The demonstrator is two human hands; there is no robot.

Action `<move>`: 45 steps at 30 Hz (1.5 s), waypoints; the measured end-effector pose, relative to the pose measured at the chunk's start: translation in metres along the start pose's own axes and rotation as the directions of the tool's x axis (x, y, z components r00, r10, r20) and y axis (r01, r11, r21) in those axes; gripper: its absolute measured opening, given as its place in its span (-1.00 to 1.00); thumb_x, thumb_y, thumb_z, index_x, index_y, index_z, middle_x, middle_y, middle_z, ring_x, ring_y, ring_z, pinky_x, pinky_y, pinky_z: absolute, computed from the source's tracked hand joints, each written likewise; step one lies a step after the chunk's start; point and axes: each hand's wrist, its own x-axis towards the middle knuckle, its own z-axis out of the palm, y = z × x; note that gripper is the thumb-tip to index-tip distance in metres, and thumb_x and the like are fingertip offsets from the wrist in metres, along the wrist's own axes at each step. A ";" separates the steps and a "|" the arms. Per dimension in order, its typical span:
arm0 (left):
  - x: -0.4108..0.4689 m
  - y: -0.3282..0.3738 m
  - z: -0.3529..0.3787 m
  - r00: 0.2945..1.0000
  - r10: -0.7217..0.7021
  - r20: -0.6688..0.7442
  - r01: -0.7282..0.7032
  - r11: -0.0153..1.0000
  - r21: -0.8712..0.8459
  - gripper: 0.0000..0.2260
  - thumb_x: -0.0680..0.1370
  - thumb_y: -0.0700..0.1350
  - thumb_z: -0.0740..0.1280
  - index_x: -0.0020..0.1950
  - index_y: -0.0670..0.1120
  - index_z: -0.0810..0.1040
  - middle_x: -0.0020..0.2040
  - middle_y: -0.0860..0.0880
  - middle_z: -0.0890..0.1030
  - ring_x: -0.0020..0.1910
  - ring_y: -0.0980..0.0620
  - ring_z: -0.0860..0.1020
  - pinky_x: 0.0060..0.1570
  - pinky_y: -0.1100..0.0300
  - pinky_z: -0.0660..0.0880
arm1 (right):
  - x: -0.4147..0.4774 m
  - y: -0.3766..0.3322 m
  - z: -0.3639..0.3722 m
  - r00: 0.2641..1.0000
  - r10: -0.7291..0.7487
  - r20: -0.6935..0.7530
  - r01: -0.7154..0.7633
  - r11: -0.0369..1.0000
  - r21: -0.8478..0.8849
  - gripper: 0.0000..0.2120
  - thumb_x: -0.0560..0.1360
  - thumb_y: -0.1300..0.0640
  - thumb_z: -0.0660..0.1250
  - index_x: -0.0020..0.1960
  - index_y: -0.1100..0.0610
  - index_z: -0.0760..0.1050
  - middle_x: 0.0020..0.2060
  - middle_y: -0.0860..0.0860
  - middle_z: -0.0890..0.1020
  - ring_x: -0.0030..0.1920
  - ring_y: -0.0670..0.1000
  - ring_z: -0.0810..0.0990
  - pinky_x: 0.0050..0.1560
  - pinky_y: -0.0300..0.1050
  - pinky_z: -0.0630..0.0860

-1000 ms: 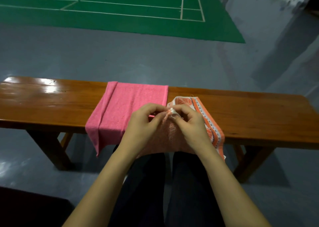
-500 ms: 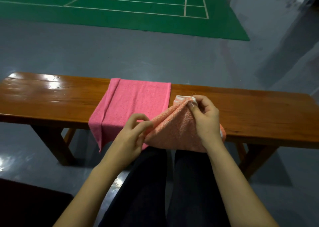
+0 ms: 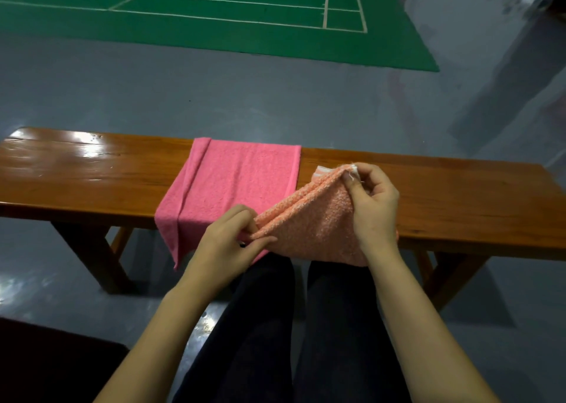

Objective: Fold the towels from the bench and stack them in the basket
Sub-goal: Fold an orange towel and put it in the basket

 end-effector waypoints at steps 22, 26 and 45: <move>0.108 0.120 -0.037 0.960 -0.255 -0.120 0.134 0.787 -0.602 -0.91 0.57 -0.12 0.30 -0.12 -0.06 0.55 -0.20 -0.02 0.58 -0.18 0.07 0.52 -0.13 0.12 0.47 | 0.022 -0.125 -0.053 0.960 -0.239 -0.149 0.252 0.965 0.075 -0.85 0.61 0.12 0.22 -0.14 -0.02 0.39 -0.29 -0.06 0.47 -0.35 -0.22 0.40 -0.31 -0.36 0.35; 0.113 0.133 -0.052 0.955 -0.222 -0.195 0.097 0.860 -0.502 -0.78 0.56 -0.14 0.32 -0.29 -0.11 0.49 -0.37 0.02 0.47 -0.39 0.19 0.39 -0.37 0.29 0.34 | 0.019 -0.139 -0.051 0.956 -0.258 -0.141 0.273 0.957 0.102 -0.85 0.61 0.12 0.22 -0.15 -0.01 0.39 -0.26 -0.02 0.49 -0.31 -0.19 0.42 -0.29 -0.35 0.37; 0.172 0.102 -0.077 0.941 -0.088 -0.326 -0.015 0.954 -0.300 -0.87 0.59 -0.20 0.28 -0.13 -0.01 0.50 -0.22 0.16 0.51 -0.29 0.43 0.43 -0.19 0.45 0.36 | 0.080 -0.139 -0.015 0.974 -0.218 -0.054 0.224 0.959 0.173 -0.84 0.62 0.17 0.19 -0.13 0.03 0.41 -0.22 -0.06 0.49 -0.20 -0.20 0.46 -0.22 -0.41 0.40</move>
